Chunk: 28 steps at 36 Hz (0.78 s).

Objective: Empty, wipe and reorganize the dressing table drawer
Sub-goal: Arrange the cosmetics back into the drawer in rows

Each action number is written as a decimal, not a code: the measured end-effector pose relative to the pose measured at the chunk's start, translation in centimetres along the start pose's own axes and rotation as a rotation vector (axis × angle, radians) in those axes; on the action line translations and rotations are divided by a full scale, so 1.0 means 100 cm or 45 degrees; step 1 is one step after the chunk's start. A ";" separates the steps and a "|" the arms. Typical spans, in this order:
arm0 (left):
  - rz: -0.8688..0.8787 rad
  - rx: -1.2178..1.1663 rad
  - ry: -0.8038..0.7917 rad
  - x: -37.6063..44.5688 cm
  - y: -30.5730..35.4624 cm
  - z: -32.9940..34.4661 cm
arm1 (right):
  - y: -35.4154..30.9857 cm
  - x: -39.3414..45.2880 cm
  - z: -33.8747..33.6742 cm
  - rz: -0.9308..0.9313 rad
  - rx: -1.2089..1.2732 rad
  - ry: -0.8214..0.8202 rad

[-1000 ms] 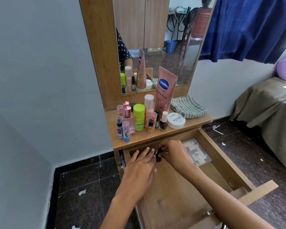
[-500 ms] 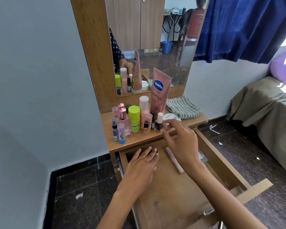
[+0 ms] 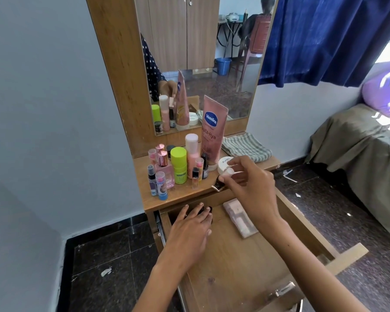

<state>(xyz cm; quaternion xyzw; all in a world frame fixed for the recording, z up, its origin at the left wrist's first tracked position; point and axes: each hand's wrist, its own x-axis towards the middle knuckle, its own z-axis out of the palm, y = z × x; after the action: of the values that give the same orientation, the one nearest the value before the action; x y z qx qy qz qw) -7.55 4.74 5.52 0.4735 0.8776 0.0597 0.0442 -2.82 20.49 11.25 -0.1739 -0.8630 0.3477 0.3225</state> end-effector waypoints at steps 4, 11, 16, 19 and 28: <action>0.012 0.001 0.010 -0.001 0.001 0.000 | 0.008 -0.003 -0.012 0.169 -0.168 -0.219; 0.023 -0.018 0.080 -0.005 0.002 0.000 | 0.036 -0.009 0.021 0.253 -0.431 -0.452; 0.023 -0.010 0.063 -0.005 0.002 0.001 | 0.039 -0.008 0.039 0.233 -0.525 -0.567; 0.026 -0.015 0.066 -0.005 0.002 0.002 | 0.043 -0.006 0.045 0.211 -0.540 -0.603; 0.033 -0.015 0.091 -0.003 0.004 0.002 | 0.047 -0.001 0.044 0.173 -0.430 -0.707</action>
<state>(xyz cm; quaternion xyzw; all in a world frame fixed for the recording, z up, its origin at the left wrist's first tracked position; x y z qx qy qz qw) -7.05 4.69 5.39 0.4822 0.8720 0.0824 0.0147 -5.36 21.54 5.41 -0.1807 -0.9499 0.2544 0.0176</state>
